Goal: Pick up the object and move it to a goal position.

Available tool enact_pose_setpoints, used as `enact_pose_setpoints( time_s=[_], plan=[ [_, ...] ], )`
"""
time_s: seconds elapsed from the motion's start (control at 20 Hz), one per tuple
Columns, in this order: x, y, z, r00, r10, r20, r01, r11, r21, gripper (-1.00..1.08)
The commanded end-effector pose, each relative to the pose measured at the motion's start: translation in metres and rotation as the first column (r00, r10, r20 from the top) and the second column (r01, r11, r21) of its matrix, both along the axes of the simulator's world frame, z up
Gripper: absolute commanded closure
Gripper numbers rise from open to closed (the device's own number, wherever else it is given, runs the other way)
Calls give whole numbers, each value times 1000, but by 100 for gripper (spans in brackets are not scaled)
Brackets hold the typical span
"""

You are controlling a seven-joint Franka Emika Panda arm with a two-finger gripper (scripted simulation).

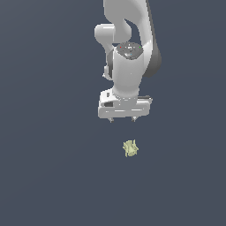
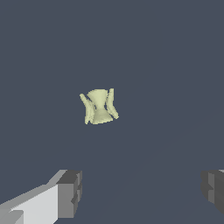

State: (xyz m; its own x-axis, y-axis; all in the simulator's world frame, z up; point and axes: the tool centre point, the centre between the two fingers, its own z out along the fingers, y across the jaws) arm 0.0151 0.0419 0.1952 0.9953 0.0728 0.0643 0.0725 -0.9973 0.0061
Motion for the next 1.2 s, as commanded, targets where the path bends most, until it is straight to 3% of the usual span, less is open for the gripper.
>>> enact_pose_setpoints(
  time_s=[0.0, 0.7, 1.15],
  plan=[
    [0, 0, 0, 1000, 0, 0, 0, 1000, 0, -92],
    [4, 3, -4, 1000, 21, 4, -21, 1000, 2, -92],
    [23, 14, -28, 998, 66, -14, -66, 998, -3, -92]
  ],
)
